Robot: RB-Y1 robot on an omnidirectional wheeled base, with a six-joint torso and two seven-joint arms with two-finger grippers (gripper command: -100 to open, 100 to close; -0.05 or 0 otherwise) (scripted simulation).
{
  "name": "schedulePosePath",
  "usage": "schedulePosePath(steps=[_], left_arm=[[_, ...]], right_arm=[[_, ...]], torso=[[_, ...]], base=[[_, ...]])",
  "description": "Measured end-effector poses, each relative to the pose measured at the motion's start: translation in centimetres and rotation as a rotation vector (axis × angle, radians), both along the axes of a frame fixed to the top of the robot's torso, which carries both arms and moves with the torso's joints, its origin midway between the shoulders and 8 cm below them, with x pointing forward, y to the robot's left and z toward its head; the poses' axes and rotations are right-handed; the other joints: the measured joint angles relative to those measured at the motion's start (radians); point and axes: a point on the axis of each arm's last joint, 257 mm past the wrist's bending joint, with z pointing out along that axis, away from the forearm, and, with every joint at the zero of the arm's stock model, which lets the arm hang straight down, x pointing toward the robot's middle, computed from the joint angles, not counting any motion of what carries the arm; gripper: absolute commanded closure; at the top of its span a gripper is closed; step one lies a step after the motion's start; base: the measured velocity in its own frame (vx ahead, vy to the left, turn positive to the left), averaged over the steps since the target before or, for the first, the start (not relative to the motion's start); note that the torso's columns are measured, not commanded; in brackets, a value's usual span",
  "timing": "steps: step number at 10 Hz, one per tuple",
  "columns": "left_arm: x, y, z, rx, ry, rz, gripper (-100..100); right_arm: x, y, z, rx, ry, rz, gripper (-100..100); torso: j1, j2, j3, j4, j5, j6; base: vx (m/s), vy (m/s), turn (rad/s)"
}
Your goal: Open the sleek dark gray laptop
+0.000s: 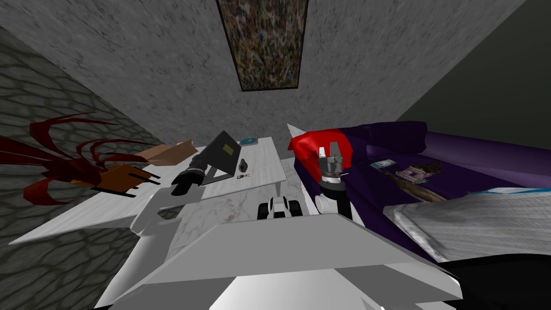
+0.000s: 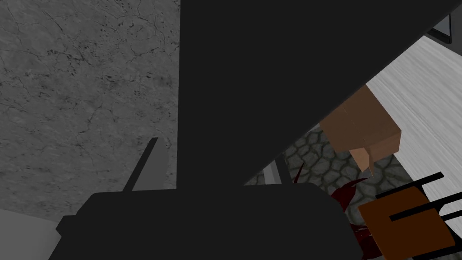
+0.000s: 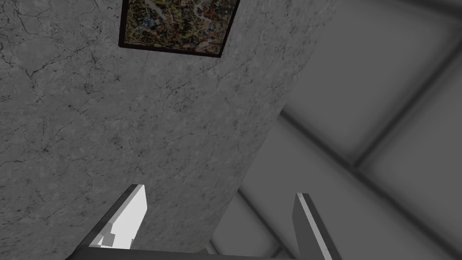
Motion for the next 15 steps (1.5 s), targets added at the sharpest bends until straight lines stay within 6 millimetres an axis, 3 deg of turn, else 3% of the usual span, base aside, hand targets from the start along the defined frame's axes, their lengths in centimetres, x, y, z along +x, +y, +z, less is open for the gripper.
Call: schedulePosePath(steps=[3,7,11,15], left_arm=[[0.0,-0.1,-0.7,-0.09,-0.002,0.002,100],[1.2,-0.7,-3.4,-0.298,-0.032,-0.005,100],[1.7,-1.2,-5.7,-0.461,-0.049,-0.003,100],[2.8,-2.6,-9.6,-0.646,-0.07,-0.013,100]], right_arm=[[0.0,0.0,0.0,0.0,0.0,0.0,0],[0.0,0.0,0.0,0.0,0.0,0.0,0],[0.0,0.0,0.0,0.0,0.0,0.0,0],[0.0,0.0,0.0,0.0,0.0,0.0,0]], torso=[[-0.007,0.002,0.001,0.003,-0.004,0.002],[0.002,0.002,0.001,0.002,-0.001,0.0],[-0.007,0.001,0.0,0.003,-0.005,0.002],[-0.001,0.0,-0.001,0.002,-0.002,0.001]], base=[[-0.015,0.079,0.004],[-0.047,0.132,-0.001],[-0.024,0.11,0.012],[-0.024,0.113,0.008]])
